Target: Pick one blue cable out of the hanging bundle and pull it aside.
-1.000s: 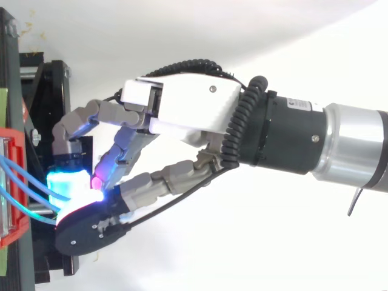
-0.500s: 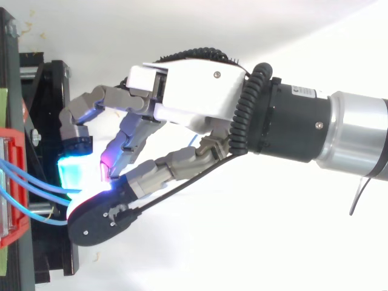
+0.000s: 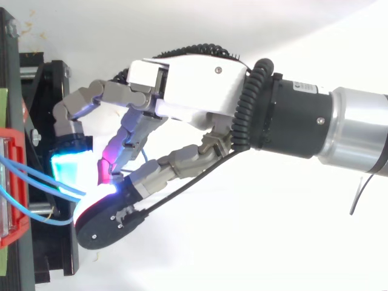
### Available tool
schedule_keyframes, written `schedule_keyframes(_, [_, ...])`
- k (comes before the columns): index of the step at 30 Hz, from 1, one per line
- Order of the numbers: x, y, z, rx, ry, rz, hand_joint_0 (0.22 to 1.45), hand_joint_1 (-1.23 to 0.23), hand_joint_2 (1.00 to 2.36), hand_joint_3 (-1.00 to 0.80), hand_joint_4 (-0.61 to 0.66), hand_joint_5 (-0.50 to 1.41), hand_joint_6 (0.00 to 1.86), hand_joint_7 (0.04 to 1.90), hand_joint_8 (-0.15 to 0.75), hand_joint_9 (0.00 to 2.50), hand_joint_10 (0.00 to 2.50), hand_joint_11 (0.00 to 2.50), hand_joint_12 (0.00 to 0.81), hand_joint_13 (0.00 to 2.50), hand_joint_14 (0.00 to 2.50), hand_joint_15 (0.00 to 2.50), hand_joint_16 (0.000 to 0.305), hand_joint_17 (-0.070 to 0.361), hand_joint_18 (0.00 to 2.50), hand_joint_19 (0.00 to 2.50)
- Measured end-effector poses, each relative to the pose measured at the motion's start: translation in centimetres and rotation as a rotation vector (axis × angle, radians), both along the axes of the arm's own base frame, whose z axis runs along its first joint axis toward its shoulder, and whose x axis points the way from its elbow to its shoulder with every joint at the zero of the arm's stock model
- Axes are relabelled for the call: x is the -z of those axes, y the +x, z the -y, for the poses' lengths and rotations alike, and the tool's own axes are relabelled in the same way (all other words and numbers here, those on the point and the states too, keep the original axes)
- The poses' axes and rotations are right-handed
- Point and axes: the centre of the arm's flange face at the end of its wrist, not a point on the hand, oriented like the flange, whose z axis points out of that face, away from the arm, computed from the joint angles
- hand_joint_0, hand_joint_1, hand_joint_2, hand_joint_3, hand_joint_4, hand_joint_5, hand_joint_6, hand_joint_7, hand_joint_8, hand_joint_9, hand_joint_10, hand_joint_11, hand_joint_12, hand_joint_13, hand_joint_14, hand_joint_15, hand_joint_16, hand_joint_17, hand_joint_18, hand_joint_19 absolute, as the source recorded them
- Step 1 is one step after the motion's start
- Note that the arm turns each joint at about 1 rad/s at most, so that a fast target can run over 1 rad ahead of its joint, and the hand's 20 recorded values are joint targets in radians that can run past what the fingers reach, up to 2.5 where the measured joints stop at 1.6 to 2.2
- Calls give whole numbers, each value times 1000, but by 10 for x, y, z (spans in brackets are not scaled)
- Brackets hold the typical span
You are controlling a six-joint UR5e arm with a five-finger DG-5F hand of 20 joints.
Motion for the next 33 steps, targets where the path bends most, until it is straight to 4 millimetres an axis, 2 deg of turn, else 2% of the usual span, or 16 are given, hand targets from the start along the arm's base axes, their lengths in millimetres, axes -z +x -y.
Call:
schedule_keyframes(5, [-2, -2, 1, 2, -1, -10, 596, -985, 1000, -500, -96, -135, 909, 1212, 284, 1077, 21, 707, 318, 941, 18, 499, 47, 105, 809, 369])
schedule_keyframes(7, [-2, -3, 2, 2, -2, -15, 550, -915, 1000, -500, -76, -129, 902, 1216, 301, 1104, 20, 701, 334, 952, 18, 506, 48, 109, 821, 388])
schedule_keyframes(10, [-2, -3, 2, 3, -2, -19, 561, -731, 1000, -500, -79, -120, 890, 1255, 306, 1130, 20, 709, 332, 967, 18, 513, 50, 111, 833, 415])
schedule_keyframes(15, [-2, -3, 2, 3, -2, -19, 568, -655, 1000, -500, -85, -118, 882, 1263, 310, 1147, 20, 689, 352, 977, 19, 514, 51, 114, 834, 443])
schedule_keyframes(20, [-2, -3, 2, 3, -3, -19, 575, -672, 1008, -414, -76, -117, 881, 1263, 316, 1147, 20, 686, 357, 977, 18, 521, 52, 116, 832, 446])
schedule_keyframes(26, [-2, -4, 2, 3, -2, -20, 602, -817, 1019, -265, 6, -118, 891, 1317, 317, 1126, 20, 701, 349, 960, 19, 508, 51, 115, 838, 424])
schedule_keyframes(28, [-2, -4, 2, 3, -2, -21, 675, -885, 1022, -226, -13, -128, 909, 1341, 316, 1113, 18, 696, 343, 952, 20, 498, 51, 114, 838, 399])
schedule_keyframes(30, [-4, -4, 2, 3, -2, -21, 717, -908, 1020, -270, -34, -133, 919, 1323, 309, 1109, 20, 708, 342, 943, 18, 495, 51, 114, 833, 372])
schedule_keyframes(33, [-11, -7, 3, 2, -3, -23, 780, -937, 1006, -428, -57, -136, 923, 1399, 305, 1104, 18, 711, 331, 922, 18, 487, 50, 112, 806, 353])
